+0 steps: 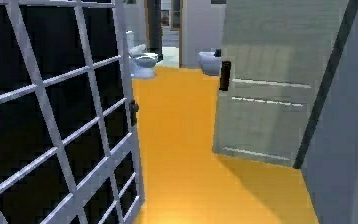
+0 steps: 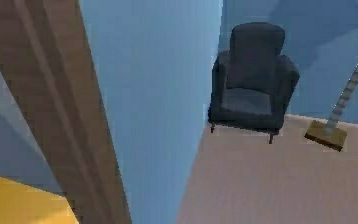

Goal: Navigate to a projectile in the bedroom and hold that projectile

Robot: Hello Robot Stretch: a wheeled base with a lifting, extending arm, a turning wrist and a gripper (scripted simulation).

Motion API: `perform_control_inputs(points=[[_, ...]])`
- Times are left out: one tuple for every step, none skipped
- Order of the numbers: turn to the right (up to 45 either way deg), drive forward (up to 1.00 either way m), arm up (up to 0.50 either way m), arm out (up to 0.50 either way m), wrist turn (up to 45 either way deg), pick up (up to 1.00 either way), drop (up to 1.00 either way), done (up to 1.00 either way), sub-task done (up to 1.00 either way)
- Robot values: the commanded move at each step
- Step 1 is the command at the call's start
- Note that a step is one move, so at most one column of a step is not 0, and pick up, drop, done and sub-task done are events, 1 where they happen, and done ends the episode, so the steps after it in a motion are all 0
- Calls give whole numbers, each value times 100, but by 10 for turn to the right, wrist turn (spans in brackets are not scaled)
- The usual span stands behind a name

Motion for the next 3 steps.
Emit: perform_control_inputs(points=[[0,100,0,0,0,0,0,0,0],[60,0,0,0,0,0,0,0,0],[0,25,0,0,0,0,0,0,0]])
